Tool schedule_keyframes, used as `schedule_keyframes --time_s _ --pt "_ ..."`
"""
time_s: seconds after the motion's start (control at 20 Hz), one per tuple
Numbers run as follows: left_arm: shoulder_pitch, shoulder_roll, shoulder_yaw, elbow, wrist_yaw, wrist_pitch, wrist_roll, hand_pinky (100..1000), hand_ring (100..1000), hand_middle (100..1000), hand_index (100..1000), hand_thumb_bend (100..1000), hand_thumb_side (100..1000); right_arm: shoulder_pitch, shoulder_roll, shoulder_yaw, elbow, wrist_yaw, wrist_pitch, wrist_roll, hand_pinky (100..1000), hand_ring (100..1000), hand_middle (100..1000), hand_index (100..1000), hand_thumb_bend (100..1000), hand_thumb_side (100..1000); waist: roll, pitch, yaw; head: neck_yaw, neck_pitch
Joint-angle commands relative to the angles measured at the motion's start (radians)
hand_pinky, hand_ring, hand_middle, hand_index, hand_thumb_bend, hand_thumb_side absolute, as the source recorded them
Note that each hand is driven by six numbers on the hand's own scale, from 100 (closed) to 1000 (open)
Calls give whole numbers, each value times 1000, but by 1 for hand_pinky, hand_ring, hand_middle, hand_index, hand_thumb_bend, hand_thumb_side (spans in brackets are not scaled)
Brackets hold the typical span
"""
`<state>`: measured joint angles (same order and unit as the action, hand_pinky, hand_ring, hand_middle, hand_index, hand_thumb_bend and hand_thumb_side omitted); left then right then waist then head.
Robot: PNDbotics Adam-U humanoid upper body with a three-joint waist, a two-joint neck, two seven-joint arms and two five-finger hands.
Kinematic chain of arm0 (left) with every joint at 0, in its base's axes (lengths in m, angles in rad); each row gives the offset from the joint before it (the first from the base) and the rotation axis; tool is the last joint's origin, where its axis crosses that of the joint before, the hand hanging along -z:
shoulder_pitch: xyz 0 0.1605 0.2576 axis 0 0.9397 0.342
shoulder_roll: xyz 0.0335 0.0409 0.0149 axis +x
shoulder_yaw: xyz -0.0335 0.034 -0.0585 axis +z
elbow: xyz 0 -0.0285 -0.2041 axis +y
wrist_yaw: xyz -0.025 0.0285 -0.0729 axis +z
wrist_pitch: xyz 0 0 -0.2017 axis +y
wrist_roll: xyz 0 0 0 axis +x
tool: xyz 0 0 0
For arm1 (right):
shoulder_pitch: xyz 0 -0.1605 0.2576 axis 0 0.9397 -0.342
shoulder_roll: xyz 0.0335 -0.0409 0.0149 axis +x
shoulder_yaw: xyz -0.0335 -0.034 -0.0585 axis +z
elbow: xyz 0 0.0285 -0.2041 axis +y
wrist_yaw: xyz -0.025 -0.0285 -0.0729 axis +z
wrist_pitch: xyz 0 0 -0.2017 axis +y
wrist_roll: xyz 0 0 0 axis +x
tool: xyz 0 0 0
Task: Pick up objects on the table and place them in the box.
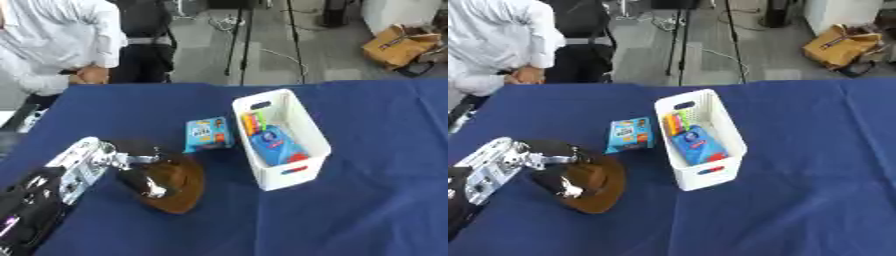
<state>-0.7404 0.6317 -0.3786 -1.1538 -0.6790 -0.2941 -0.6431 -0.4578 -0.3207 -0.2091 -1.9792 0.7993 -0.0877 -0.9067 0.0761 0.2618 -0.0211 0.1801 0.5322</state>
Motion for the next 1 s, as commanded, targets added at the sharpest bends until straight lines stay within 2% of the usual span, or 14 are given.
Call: schedule_keyframes --time_s 0.05,0.3,0.35,0.4,0.45,0.8,1.0 --pt "-20 13 9 -8 4 3 12 582 772 946 1000 386 650 -15 -7 -8 -21 -11 1 0 752 714 631 589 100 613 -3 -16 0 1 -5" --pt "-23 11 4 -12 19 12 12 556 720 926 1000 379 628 -15 -8 -10 -21 -13 1 0 752 714 631 589 100 616 -2 -17 0 1 -3" --pt "-24 11 4 -13 21 13 11 524 680 902 1000 365 588 -15 -7 -11 -21 -14 2 0 752 714 630 589 100 614 -1 -18 0 0 -3" --pt "-24 11 3 -13 23 14 10 524 680 902 1000 365 588 -15 -7 -12 -21 -15 1 0 752 714 630 589 100 614 0 -18 0 -1 -3" --pt "-25 11 3 -13 24 15 8 503 655 887 1000 359 549 -15 -7 -12 -21 -15 1 0 751 713 629 588 100 617 0 -18 0 -1 -3" --pt "-25 10 3 -11 25 19 -4 476 637 875 992 358 504 -17 -8 -17 -21 -19 -3 0 752 712 628 588 100 619 3 -19 -1 -1 0" --pt "-26 11 2 -12 23 20 -11 431 609 851 961 355 464 -17 -9 -18 -21 -21 -4 0 752 711 625 586 100 623 3 -18 1 -2 3"
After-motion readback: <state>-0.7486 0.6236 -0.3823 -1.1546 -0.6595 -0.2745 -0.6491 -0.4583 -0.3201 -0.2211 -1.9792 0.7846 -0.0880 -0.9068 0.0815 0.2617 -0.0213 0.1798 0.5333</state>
